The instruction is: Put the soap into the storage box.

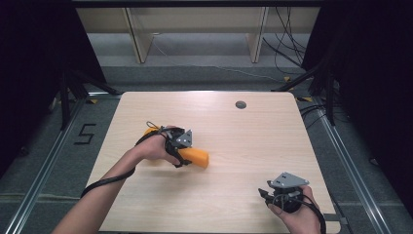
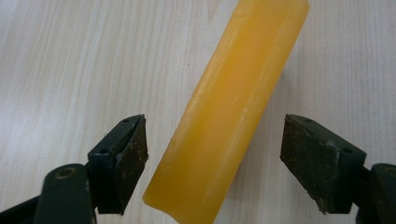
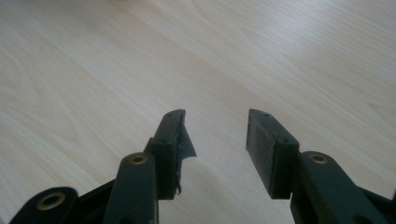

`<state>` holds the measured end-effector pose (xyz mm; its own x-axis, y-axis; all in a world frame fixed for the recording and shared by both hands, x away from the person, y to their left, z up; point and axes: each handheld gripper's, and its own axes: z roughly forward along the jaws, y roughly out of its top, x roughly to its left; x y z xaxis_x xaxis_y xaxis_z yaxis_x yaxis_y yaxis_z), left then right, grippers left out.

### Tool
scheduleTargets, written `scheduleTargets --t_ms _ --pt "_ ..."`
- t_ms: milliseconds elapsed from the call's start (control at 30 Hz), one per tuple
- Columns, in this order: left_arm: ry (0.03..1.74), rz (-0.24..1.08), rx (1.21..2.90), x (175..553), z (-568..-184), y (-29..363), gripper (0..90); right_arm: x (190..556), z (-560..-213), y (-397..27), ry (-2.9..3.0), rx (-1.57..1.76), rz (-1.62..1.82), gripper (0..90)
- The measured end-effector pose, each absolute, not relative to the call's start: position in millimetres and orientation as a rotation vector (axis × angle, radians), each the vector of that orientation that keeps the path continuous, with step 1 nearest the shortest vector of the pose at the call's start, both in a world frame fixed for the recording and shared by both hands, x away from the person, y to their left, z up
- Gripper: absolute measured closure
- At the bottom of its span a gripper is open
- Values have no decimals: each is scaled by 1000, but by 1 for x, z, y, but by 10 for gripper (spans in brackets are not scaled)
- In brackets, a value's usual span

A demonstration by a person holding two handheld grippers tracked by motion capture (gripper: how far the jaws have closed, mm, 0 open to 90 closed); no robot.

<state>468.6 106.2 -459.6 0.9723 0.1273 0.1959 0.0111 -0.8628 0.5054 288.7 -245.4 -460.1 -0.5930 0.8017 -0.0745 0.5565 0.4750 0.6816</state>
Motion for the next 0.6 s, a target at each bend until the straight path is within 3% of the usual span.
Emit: scheduleTargets --t_ms 600 --pt "111 335 2727 471 -467 99 359 290 -462 -246 2343 1122 881 569"
